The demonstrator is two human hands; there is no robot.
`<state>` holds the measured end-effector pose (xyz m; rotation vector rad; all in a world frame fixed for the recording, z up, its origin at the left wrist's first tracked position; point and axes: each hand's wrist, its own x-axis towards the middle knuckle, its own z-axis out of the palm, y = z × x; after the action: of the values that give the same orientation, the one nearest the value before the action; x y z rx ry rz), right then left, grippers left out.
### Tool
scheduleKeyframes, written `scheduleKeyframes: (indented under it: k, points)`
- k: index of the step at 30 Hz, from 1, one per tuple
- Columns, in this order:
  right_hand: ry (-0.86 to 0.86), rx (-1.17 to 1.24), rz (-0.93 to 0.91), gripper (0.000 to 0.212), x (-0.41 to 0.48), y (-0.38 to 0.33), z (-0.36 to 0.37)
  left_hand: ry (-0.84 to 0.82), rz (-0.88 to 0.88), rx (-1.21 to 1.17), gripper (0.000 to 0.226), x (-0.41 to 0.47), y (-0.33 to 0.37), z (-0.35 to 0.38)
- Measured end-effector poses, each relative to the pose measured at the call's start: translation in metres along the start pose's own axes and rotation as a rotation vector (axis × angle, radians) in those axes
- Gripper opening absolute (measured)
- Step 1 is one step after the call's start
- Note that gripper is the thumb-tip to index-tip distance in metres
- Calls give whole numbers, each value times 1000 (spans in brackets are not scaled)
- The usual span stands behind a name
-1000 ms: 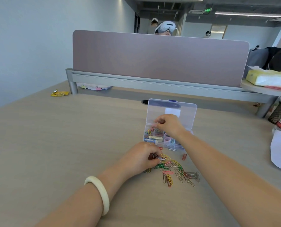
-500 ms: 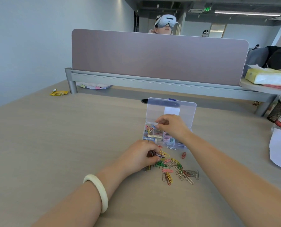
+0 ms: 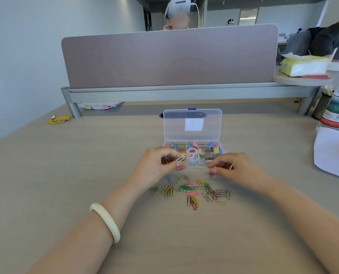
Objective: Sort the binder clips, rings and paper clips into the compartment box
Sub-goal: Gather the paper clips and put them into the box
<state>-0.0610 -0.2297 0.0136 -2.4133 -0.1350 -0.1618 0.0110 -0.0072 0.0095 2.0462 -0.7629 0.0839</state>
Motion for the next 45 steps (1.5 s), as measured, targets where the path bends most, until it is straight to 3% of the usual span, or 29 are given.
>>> scheduleKeyframes:
  k: [5, 8, 15, 45]
  points:
    - [9, 17, 24, 9, 0, 9, 1, 57, -44, -9, 6, 42, 8, -13]
    - [-18, 1, 8, 9, 3, 8, 6, 104, -72, 17, 11, 70, 5, -19]
    - [5, -11, -13, 11, -1, 11, 7, 13, -120, 116, 12, 99, -20, 5]
    - [-1, -7, -20, 10, -6, 15, 9, 30, -48, 229, 14, 78, -24, 0]
